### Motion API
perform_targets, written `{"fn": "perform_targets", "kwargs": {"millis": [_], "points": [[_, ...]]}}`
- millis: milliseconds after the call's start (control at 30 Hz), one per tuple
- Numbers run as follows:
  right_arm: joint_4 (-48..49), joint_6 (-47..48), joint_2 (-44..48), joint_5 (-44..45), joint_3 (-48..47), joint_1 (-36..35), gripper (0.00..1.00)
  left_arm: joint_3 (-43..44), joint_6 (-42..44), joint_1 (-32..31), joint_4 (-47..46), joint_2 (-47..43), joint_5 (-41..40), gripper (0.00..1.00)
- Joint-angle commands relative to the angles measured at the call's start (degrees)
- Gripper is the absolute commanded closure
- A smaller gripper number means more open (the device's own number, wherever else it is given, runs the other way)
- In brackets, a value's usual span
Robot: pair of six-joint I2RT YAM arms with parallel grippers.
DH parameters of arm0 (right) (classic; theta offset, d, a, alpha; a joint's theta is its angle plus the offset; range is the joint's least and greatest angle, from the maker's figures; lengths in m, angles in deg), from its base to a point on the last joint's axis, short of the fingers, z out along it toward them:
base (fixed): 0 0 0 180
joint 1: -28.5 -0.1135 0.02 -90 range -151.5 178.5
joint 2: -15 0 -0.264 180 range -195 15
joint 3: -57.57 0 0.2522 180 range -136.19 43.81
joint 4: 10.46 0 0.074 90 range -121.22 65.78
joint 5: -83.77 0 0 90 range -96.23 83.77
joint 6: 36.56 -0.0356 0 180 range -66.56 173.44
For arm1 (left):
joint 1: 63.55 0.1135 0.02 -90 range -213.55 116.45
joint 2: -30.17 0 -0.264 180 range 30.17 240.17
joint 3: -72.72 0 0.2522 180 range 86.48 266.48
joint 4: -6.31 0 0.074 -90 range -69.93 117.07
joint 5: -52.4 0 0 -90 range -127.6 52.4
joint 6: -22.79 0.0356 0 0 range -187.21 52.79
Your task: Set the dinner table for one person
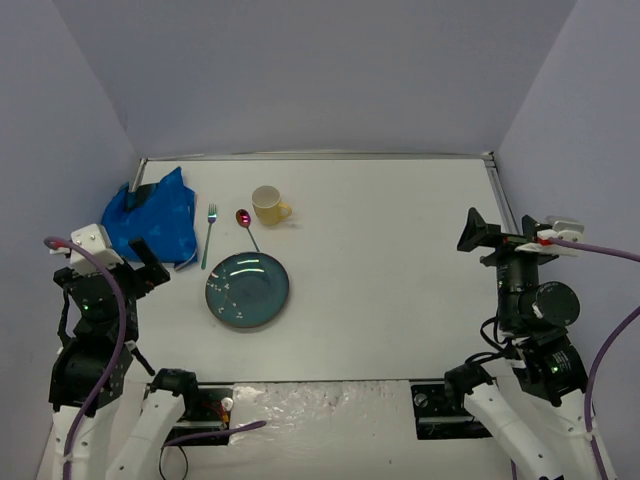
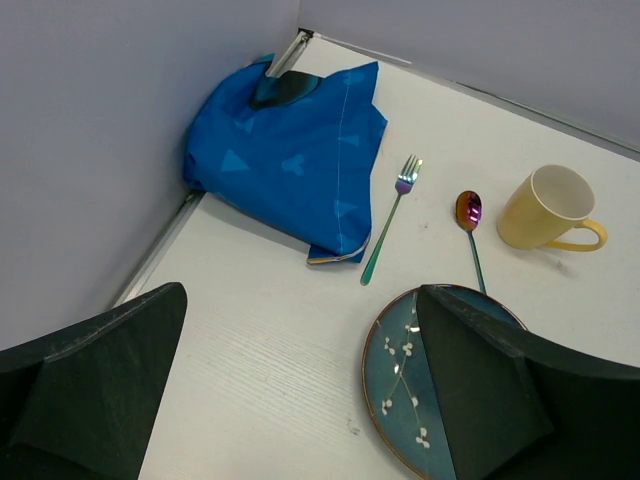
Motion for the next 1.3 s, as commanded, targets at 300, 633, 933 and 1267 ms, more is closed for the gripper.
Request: {"fn": "perform_targets", "kwargs": {"millis": [300,633,933,1267], "points": [[-0.94,-18.82,-10.71,-11.78,5.13,-0.28,0.00,1.04,-22.77,3.97,-7.18,32.06,5.42,0.03],[-1.92,-20.01,-15.28,-16.92,5.82,-0.28,0.00,-0.23,-31.15,22.16,-23.54,47.11,13.19,0.03],[-1.99,-18.80,-15.09,-16.05,6.64,-0.28,0.00,2.64,-34.62,26.58,-30.21,59.99,17.28,0.03],[-1.99,-18.32,-15.31,-16.06,6.84,-0.28,0.00,5.38,-33.36,27.37,-33.94,69.60,16.15,0.09]]}}
